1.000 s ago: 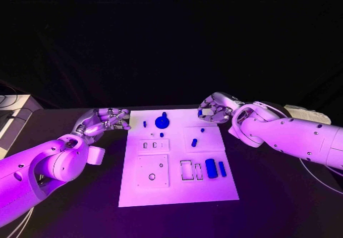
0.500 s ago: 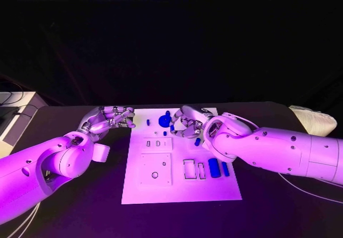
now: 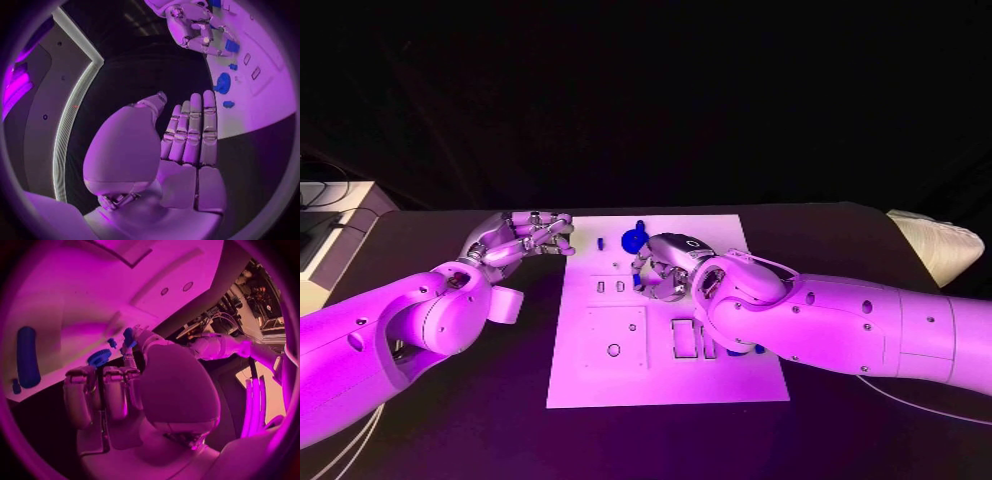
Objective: Assemble the parts on the task board
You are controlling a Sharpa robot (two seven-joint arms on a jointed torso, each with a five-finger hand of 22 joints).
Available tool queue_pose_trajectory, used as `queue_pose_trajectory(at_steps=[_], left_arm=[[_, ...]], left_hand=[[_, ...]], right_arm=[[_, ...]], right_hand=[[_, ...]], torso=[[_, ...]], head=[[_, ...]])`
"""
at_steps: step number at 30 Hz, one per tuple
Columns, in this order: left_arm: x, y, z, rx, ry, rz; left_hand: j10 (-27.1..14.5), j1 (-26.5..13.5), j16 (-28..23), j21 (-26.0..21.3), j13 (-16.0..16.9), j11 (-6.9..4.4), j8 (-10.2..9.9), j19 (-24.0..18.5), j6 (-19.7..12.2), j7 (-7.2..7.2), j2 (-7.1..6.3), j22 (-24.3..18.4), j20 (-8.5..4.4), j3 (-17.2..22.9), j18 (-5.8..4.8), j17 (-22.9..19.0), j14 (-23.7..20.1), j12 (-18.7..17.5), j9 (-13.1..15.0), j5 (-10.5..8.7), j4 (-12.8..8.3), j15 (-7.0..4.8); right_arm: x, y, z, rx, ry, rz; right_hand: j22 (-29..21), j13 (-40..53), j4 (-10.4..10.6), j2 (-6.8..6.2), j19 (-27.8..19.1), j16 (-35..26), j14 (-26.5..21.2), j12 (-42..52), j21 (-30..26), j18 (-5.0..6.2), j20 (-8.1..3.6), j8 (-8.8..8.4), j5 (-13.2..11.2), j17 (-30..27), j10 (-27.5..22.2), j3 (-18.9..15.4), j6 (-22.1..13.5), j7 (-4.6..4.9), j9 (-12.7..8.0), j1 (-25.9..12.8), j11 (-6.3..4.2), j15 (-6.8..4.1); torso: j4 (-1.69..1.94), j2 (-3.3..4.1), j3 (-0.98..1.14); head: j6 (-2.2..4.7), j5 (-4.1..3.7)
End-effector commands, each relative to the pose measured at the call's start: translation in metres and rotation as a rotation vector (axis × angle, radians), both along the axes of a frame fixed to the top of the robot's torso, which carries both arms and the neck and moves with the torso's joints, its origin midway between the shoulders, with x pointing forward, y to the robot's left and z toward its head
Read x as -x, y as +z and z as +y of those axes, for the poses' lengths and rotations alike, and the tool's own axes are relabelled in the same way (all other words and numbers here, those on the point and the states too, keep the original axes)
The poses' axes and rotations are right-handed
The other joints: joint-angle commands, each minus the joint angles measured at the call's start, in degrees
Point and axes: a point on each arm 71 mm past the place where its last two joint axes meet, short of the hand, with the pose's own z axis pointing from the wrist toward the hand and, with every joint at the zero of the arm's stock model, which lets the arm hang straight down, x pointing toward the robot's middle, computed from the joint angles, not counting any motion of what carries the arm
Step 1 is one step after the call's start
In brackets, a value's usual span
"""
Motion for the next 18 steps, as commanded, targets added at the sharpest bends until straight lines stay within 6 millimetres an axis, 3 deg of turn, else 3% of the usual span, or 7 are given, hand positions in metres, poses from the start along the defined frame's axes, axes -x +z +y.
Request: queue_pose_trajectory(at_steps=[1, 18], left_arm=[[0.0005, 0.0007, -0.0024, 0.006, -0.020, -0.004], [0.0001, 0.0002, -0.0016, 0.005, -0.020, -0.002]], left_hand=[[0.13, 0.03, 0.26, 0.19, 0.05, 0.14, -0.27, -0.45, -0.18, -0.05, 0.29, 0.06, 0.06, 0.11, 0.56, 0.08, -0.23, -0.06, -0.03, -0.17, -0.24, 0.01], [0.19, 0.04, 0.46, 0.31, 0.07, 0.12, -0.26, -0.59, -0.12, -0.07, 0.31, 0.14, 0.09, 0.14, 0.56, 0.08, -0.41, -0.02, -0.02, -0.17, -0.26, 0.02]], right_arm=[[0.0016, -0.0021, 0.0017, 0.057, -0.010, -0.023], [0.0072, -0.0023, 0.0053, 0.067, 0.000, -0.060]], right_hand=[[15.06, 15.08, -0.12, -0.28, 5.99, 0.24, 6.08, 0.12, 0.12, -0.82, -0.33, 0.97, 0.41, 15.08, 6.01, 0.12, 0.33, -0.26, 1.11, -0.45, -0.32, -0.02], [15.06, 15.08, -0.12, -0.52, 5.99, 0.24, 6.08, 0.12, 0.12, -0.82, -0.28, 1.13, 0.53, 15.08, 6.01, 0.10, 0.40, -0.25, 1.17, -0.72, -0.30, 0.03]], torso=[[-0.04, 0.01, -0.03], [-0.09, -0.02, -0.01]], head=[[-0.31, 0.14], [-0.73, 0.44]])
